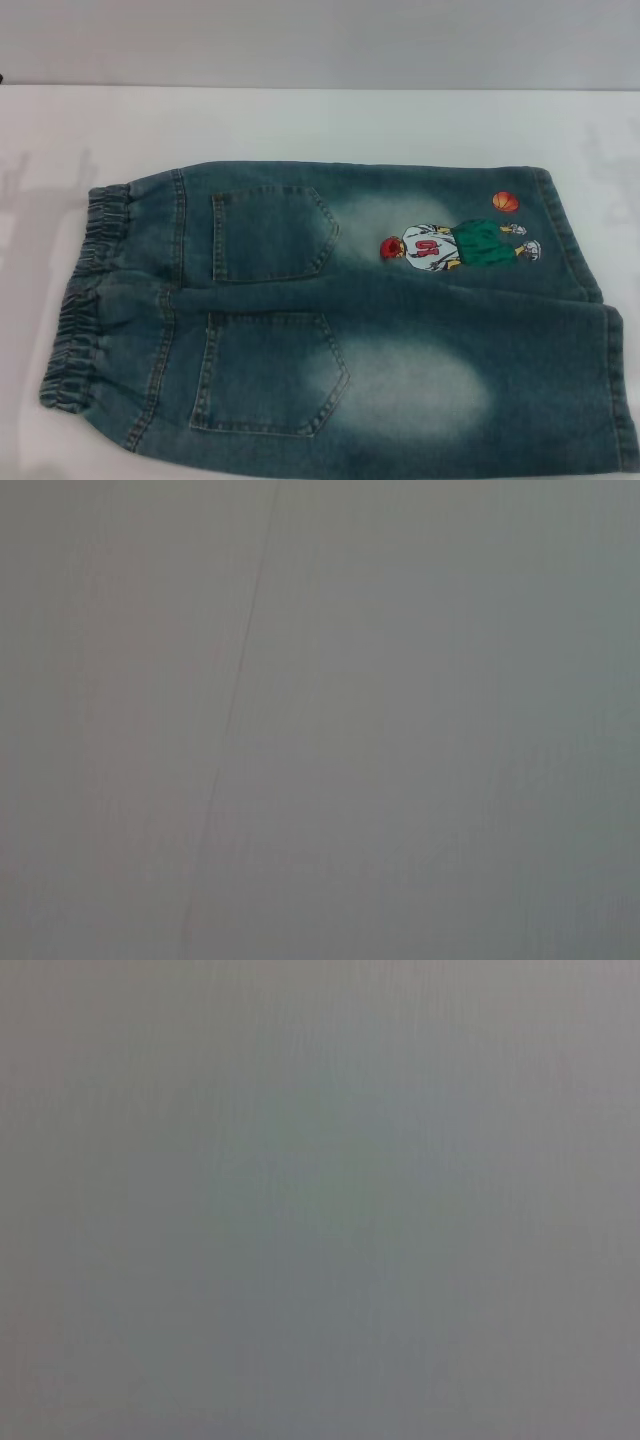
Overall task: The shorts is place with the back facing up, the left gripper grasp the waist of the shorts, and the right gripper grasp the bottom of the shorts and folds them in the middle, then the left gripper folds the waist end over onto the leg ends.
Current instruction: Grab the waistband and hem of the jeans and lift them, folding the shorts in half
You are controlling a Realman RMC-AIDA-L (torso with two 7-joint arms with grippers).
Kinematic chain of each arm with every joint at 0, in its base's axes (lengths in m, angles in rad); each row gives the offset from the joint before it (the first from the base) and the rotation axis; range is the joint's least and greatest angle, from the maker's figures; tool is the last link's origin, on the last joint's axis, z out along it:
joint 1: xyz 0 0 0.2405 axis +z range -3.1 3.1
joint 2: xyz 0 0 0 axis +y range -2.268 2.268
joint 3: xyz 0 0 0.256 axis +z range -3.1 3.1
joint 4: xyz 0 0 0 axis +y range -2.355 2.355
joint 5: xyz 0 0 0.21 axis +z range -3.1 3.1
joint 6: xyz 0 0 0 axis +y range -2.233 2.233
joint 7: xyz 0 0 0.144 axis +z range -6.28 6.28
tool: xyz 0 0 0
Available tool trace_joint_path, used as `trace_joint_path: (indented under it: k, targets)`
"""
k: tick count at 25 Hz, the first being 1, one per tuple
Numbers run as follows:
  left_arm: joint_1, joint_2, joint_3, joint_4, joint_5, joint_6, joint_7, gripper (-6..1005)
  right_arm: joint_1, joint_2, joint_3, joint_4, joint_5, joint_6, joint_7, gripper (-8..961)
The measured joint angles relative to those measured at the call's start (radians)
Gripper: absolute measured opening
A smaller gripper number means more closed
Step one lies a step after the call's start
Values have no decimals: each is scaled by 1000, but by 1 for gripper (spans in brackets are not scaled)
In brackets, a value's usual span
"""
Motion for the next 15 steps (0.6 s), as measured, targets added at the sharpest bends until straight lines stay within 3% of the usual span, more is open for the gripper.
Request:
trace_joint_path:
  k: [15]
  targets:
    - [-9,1,-2,5,1,-9,4,840,-26,9,13,64,0,3,3,581]
